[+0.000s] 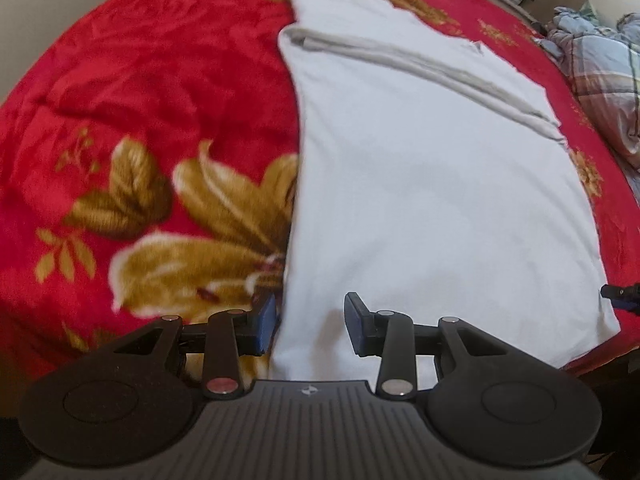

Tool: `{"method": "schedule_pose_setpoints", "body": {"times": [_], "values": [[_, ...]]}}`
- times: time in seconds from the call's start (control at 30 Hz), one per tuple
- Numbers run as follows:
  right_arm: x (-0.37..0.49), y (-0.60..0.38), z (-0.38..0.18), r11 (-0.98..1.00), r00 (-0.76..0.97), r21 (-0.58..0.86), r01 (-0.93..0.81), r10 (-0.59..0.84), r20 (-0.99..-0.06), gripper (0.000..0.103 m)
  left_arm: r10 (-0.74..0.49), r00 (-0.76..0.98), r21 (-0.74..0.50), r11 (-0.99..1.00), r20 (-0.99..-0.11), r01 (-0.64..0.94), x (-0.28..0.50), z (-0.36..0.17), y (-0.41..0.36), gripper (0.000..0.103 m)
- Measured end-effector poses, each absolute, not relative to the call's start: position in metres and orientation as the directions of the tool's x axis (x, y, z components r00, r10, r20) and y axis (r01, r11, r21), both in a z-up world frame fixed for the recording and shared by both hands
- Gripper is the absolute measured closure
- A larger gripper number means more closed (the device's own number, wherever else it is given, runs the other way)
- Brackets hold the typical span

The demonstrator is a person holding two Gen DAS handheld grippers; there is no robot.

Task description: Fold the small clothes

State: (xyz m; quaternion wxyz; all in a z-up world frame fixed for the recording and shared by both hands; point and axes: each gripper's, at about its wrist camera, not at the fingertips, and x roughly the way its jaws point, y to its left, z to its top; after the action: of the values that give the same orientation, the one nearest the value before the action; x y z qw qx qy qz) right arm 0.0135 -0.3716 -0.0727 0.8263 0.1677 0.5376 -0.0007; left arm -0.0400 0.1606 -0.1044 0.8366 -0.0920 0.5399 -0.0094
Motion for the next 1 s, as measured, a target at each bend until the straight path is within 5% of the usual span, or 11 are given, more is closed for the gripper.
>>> {"method": "schedule_pose_setpoints", "body": {"times": [0.2,0.33,0.37,0.4,0.6,0.87,1.0], "values": [[0.010,-0.368,-0.081,0.954,0.387,0.248,0.170,0.167,-0.907,0.059,-0.100,0.382,-0.131,0.990,-0.919,-0.056,-0.048,-0.109,0.154,0.064],[0.009,-0.367,-0.081,0.960,0.386,0.233,0.158,0.157,-0.909,0.063,-0.092,0.389,-0.111,0.993,-0.917,-0.027,-0.051,-0.109,0.151,0.098],[0.008,-0.365,-0.081,0.962,0.386,0.230,0.150,0.157,-0.909,0.070,-0.097,0.402,-0.116,0.993,-0.910,-0.023,-0.053,-0.107,0.151,0.099],[0.009,-0.364,-0.080,0.963,0.388,0.233,0.138,0.164,-0.907,0.097,-0.092,0.425,-0.110,0.994,-0.900,-0.018,-0.054,-0.102,0.151,0.099],[0.002,-0.368,-0.054,0.934,0.501,0.340,0.107,0.245,-0.830,0.098,-0.142,0.451,-0.170,0.985,-0.881,-0.022,-0.060,-0.093,0.152,0.097],[0.008,-0.356,-0.082,0.962,0.368,0.251,0.106,0.197,-0.909,0.089,-0.133,0.378,-0.163,0.985,-0.916,-0.049,-0.054,-0.109,0.151,0.092],[0.007,-0.355,-0.081,0.962,0.380,0.253,0.103,0.197,-0.904,0.095,-0.130,0.387,-0.152,0.988,-0.913,-0.028,-0.052,-0.109,0.149,0.096]]}}
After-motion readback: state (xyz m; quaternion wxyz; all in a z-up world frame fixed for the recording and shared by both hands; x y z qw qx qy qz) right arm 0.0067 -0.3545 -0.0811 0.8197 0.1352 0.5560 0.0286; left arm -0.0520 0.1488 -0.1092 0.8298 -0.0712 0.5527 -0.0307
